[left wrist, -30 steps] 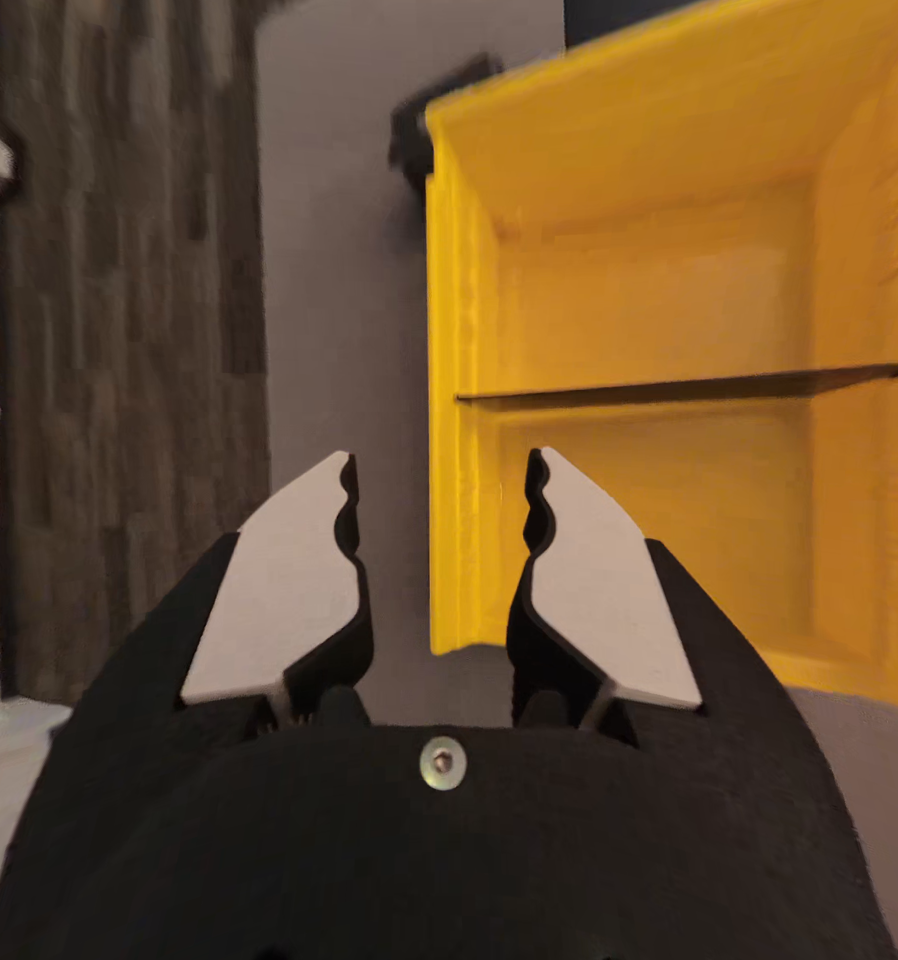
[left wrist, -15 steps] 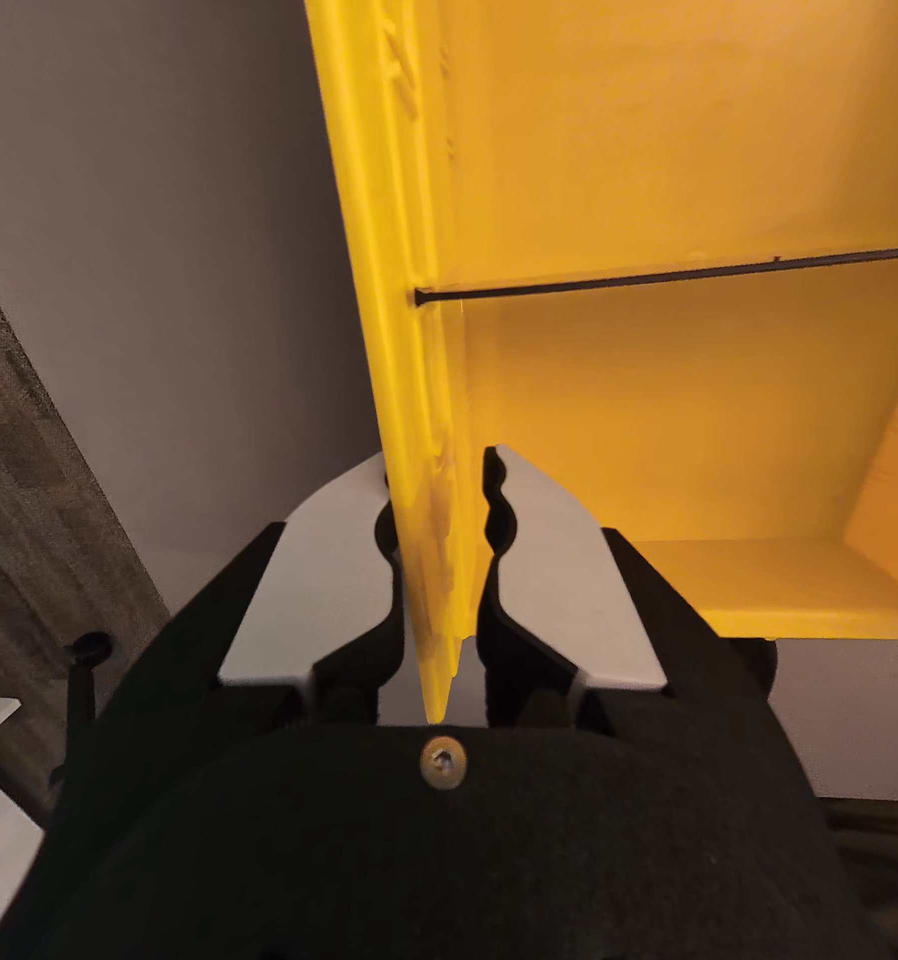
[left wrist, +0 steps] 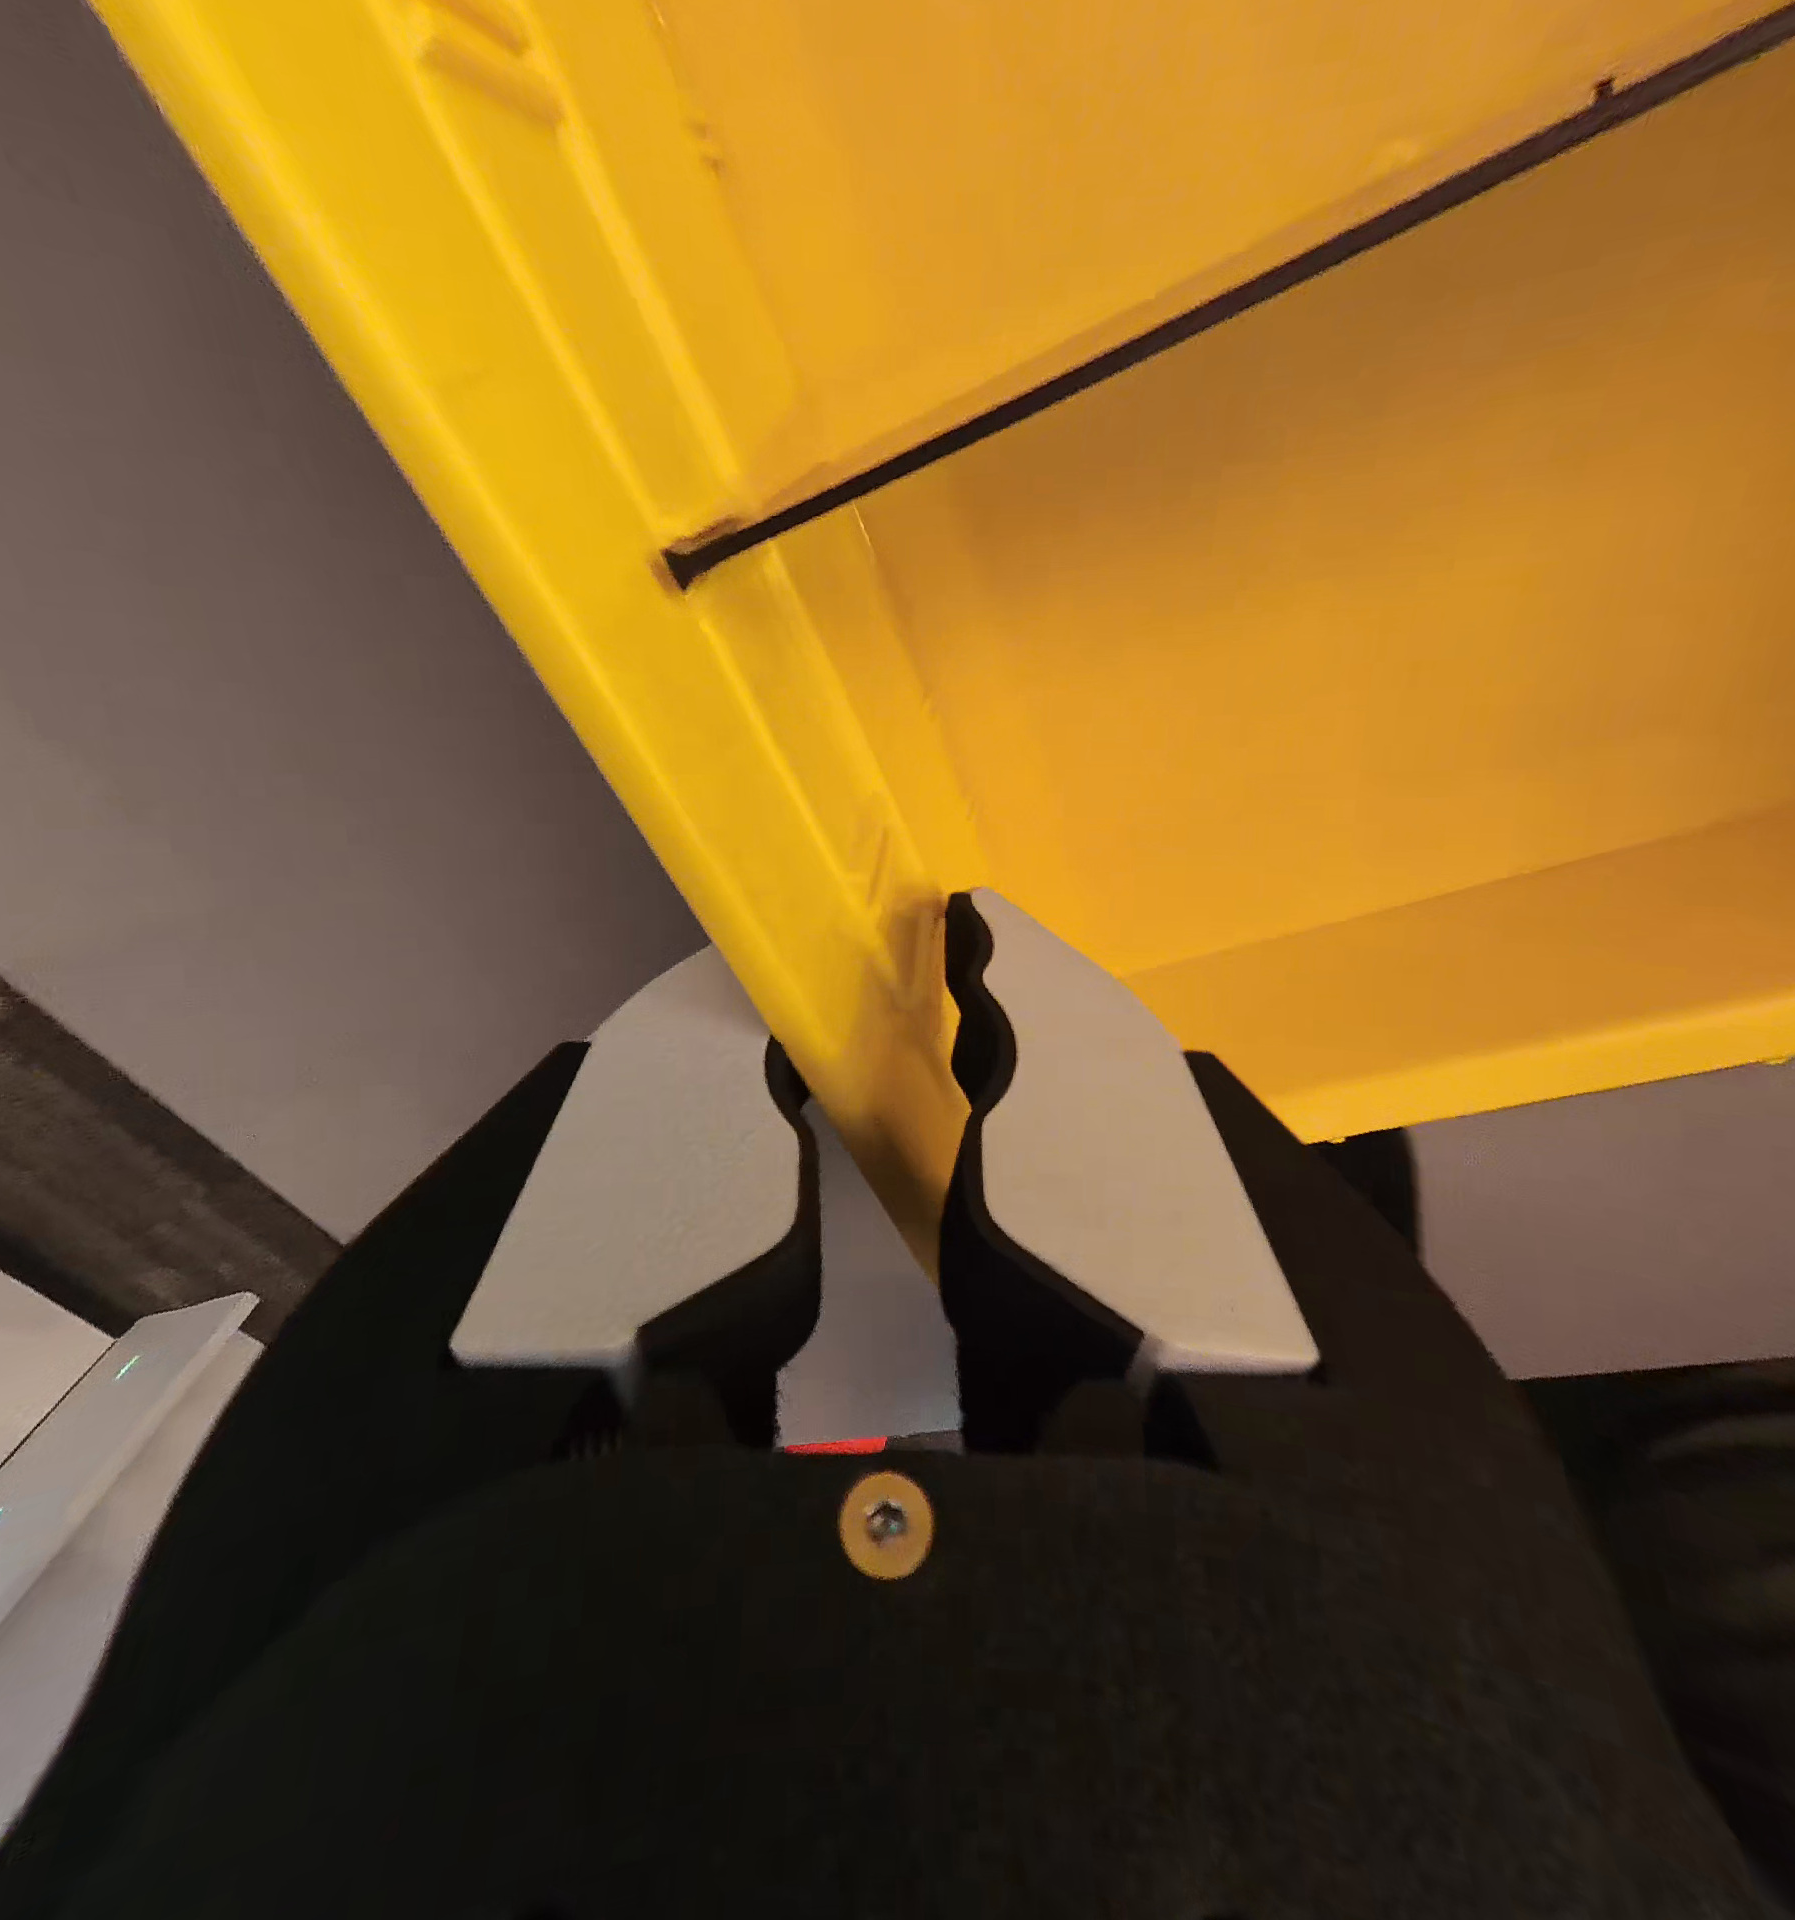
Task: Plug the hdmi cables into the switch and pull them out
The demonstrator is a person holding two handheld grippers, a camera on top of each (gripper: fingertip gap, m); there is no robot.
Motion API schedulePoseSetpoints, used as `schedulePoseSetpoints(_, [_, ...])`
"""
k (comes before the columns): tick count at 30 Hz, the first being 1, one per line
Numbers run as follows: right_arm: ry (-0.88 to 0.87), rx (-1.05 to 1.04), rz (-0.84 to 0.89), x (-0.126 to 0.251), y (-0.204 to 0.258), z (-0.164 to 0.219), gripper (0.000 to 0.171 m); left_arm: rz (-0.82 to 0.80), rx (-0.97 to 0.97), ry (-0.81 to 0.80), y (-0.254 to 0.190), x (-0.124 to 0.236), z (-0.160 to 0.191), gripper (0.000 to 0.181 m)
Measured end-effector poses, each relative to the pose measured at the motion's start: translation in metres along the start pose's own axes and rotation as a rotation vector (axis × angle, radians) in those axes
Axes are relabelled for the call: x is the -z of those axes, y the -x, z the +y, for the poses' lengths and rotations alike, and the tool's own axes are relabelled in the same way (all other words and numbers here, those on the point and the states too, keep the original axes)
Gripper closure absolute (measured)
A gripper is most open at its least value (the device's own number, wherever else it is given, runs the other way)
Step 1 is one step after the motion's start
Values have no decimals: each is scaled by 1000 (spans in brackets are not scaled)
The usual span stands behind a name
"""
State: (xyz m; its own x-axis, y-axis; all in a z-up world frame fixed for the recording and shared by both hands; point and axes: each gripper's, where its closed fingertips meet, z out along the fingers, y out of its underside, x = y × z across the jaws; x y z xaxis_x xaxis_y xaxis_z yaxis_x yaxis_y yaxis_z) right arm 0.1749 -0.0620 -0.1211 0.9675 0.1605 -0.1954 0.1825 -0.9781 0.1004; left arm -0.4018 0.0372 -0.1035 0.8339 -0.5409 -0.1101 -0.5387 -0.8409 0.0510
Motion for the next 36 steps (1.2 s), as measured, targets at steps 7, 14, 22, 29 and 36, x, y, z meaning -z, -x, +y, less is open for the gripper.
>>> schedulePoseSetpoints(7, [28, -8, 27, -6, 34, -10, 154, -121, -104, 51, -44, 4, -7, 147])
schedulePoseSetpoints(14, [10, 27, 38, -4, 43, -18, 151, -161, -153, 82, -60, 5, -3, 137])
schedulePoseSetpoints(22, [-492, 53, 127, 92, 50, -43, 140, -89, -192, -157, -68, 44, -17, 138])
schedulePoseSetpoints(29, [-1336, 574, -31, 208, 212, -71, 117, -193, -240, -622, -73, 125, -46, 137])
schedulePoseSetpoints(36, [-832, 541, -221, 94, 295, -143, 140, -241, -142, -804, -43, 161, -40, 135])
